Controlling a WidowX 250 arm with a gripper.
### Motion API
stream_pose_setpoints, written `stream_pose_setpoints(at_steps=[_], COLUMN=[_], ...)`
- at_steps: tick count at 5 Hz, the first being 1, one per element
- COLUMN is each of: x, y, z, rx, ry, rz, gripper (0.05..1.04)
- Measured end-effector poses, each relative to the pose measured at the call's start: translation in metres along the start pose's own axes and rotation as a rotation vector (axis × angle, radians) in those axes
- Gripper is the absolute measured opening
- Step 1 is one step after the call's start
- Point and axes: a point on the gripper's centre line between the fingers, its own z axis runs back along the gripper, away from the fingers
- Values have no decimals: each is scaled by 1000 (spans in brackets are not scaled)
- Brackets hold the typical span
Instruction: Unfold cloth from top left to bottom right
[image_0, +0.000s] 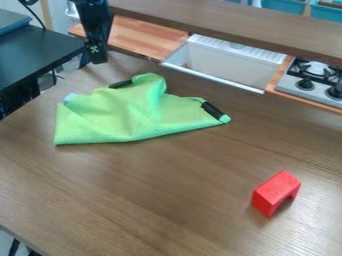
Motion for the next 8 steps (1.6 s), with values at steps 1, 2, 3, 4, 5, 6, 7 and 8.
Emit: stream_pose_setpoints(at_steps=[1, 2, 3, 4, 5, 6, 7, 8], x=[5, 18, 23, 34, 33, 35, 36, 36], y=[-3, -3, -13, -19, -21, -13, -8, -2], z=[-16, -25, -39, -46, -60, -61, -67, -71], rx=[-1, 34, 42, 70, 73, 92, 84, 77], ry=[27, 53, 79, 102, 138, 153, 167, 180], rz=[-4, -22, -46, -55, -57, -45, -27, -7], gripper=[1000, 1000, 1000, 1000, 1000, 1000, 1000, 1000])
